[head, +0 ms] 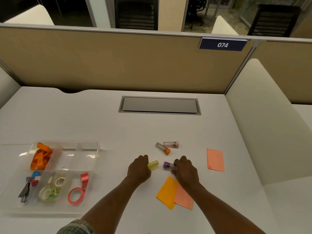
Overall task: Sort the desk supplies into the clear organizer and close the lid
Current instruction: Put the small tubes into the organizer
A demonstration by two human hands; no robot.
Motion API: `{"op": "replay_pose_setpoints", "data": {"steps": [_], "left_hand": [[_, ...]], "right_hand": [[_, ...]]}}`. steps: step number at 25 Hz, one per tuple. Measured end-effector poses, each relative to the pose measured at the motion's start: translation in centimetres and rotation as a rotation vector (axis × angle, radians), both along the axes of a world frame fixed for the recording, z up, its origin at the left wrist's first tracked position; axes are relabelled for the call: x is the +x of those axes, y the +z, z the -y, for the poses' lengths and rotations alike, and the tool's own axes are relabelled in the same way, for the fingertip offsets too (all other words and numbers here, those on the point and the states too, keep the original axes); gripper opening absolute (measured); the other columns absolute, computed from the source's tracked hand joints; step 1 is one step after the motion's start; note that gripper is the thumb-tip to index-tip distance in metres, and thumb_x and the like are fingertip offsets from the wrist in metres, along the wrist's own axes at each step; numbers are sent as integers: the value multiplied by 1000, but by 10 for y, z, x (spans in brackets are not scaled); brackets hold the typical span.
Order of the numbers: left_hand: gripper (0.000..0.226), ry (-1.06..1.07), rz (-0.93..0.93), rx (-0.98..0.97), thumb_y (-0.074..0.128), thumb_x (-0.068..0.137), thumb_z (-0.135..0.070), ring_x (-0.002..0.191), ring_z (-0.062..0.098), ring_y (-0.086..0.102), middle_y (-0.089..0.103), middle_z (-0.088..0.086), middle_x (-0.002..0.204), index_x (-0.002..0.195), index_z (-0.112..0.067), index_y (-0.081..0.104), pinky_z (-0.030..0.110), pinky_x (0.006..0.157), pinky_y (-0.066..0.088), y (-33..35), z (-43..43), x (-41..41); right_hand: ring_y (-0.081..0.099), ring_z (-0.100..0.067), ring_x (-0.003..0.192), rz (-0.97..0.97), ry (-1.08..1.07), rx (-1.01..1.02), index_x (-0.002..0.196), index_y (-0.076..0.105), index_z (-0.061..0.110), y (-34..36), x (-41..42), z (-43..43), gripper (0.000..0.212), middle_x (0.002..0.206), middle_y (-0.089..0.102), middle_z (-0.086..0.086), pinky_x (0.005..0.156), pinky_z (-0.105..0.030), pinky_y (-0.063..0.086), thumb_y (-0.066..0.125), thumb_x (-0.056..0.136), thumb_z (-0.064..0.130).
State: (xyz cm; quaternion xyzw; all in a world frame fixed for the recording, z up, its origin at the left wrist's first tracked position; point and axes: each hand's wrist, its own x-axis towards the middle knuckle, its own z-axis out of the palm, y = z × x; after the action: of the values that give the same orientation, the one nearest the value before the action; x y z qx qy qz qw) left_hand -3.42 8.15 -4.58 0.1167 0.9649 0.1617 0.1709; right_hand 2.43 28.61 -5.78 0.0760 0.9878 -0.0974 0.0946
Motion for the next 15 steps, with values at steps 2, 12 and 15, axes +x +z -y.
{"op": "replay_pose_setpoints", "data": {"steps": [2, 12, 15], "left_hand": [[20, 83, 70, 145, 59, 75, -19, 80, 19, 53, 55, 0, 89, 94, -17, 54, 26, 63, 36, 6, 12, 0], [27, 502, 591, 1035, 67, 87, -24, 91, 31, 71, 72, 17, 100, 104, -3, 66, 39, 79, 57, 69, 119, -9], [26, 556, 584, 1086, 62, 90, -23, 88, 35, 71, 71, 20, 99, 105, -2, 65, 43, 79, 57, 84, 153, -14]], "right_hand": [[58, -18, 90, -9, -111, -185, 104, 62, 22, 8, -2, 15, 25, 102, 57, 1, 69, -30, 46, 65, 87, 40], [72, -26, 88, 120, -514, -1256, 100, 69, 11, 68, -34, 146, 16, 96, 74, -12, 77, -38, 62, 62, 90, 21], [72, -27, 88, 143, -473, -1337, 105, 68, 13, 88, -46, 192, 17, 96, 75, -12, 80, -38, 60, 60, 91, 18]]}}
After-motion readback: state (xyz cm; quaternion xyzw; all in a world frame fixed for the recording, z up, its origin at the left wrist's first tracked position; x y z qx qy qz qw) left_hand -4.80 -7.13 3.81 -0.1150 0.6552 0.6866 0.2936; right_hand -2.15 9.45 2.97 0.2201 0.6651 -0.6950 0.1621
